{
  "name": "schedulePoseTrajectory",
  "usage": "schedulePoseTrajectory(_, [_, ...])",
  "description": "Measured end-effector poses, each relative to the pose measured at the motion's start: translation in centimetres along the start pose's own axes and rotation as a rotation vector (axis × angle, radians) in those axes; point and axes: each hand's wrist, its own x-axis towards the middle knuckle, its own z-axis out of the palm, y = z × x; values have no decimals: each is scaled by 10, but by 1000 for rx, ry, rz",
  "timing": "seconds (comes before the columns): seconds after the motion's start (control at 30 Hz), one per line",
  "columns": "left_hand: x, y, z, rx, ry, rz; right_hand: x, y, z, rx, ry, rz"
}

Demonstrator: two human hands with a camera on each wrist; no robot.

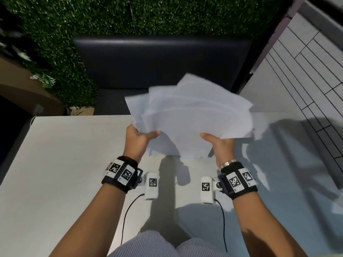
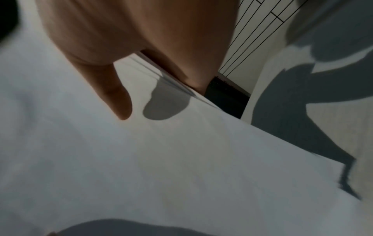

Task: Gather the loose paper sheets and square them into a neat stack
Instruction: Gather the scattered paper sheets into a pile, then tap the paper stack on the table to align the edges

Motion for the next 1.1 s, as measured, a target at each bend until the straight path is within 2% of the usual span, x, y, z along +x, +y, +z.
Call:
schedulePoseTrajectory(0.1, [-1, -8, 3, 17, -6, -30, 0, 1, 4, 43, 3, 10])
schedulePoseTrajectory(0.33, [2, -3, -2, -11, -10, 21, -1, -9, 4, 46, -9, -88])
schedulePoseTrajectory(0.47, [8, -30, -7, 88, -47, -122, 1, 10, 0, -44, -45, -59])
schedulePoseTrajectory(0.53, [7, -41, -5, 139, -35, -149, 1, 21, 3, -67, -56, -11])
schedulePoseTrajectory(0.77, [3, -24, 0, 18, -50, -63, 2, 16, 7, 33, 30, 48])
schedulePoseTrajectory(0.93, [0, -34, 6, 67, -42, -87, 0, 16, 7, -6, 30, 111])
schedulePoseTrajectory(1.1, [1, -23, 4, -46, -13, 11, -2, 7, 1, 117, 111, -33])
